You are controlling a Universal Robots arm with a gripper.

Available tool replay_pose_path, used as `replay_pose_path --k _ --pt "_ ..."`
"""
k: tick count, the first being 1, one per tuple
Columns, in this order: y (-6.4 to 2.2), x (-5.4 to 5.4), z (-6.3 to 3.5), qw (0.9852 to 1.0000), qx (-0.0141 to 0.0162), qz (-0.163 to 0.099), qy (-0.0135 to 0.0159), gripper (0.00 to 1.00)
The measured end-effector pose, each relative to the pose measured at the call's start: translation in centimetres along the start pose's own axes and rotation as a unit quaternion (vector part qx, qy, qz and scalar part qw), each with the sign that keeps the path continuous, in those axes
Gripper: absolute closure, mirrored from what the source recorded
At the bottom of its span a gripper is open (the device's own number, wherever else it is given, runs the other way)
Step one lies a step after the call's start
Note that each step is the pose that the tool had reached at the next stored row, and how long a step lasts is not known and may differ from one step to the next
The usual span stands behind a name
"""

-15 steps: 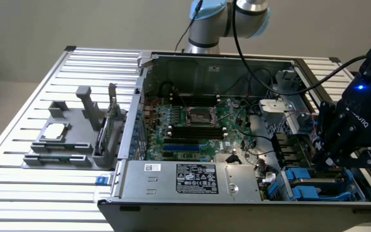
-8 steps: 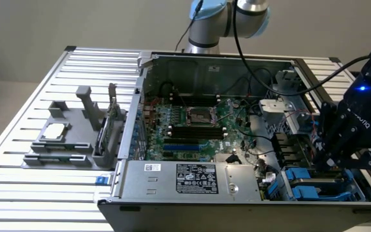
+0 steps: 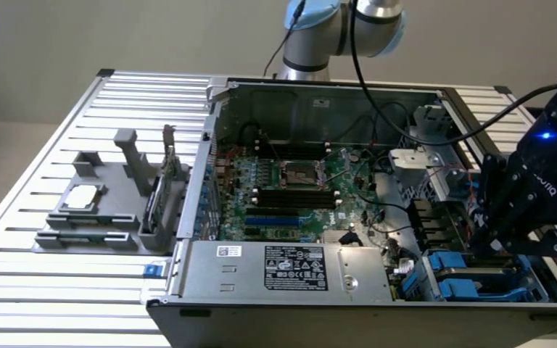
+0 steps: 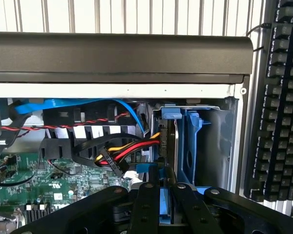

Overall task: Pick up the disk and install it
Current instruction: 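Insert the second disk wire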

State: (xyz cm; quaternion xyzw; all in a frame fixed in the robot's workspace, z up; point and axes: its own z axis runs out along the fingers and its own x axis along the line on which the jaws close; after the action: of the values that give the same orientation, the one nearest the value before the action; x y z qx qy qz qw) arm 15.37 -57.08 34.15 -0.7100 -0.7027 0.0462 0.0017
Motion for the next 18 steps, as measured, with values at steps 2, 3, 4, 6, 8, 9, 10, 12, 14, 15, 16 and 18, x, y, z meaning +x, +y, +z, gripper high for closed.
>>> replay_pose_path --k 2,3,4,6,8,9,10,12,14,15,16,18 --pt "-0.01 -0.05 0.04 1.0 0.0 0.0 0.0026 0.84" --pt "0.0 -0.07 0.05 1.0 0.0001 0.0 0.0038 0.84" --pt "0.0 -0.09 0.07 1.0 0.0001 0.0 0.005 0.84" --pt "0.0 -0.12 0.1 1.0 0.0 0.0 0.0067 0.84" --pt "0.0 -0.15 0.11 1.0 -0.0001 0.0 0.007 0.84" --pt "0.0 -0.16 0.12 1.0 -0.0001 0.0 0.0071 0.84" --pt "0.0 -0.18 0.13 1.0 -0.0001 0.0 0.0071 0.84" --pt "0.0 -0.2 0.13 1.0 -0.0002 0.0 0.0072 0.84" --pt "0.0 -0.21 0.14 1.0 -0.0002 0.0 0.0072 0.84" --pt "0.0 -0.22 0.14 1.0 -0.0003 0.0 0.0072 0.84" --pt "0.01 -0.23 0.14 1.0 -0.0003 0.0 0.0072 0.84" --pt "0.02 -0.25 0.13 1.0 -0.0003 0.0 0.0071 0.84"
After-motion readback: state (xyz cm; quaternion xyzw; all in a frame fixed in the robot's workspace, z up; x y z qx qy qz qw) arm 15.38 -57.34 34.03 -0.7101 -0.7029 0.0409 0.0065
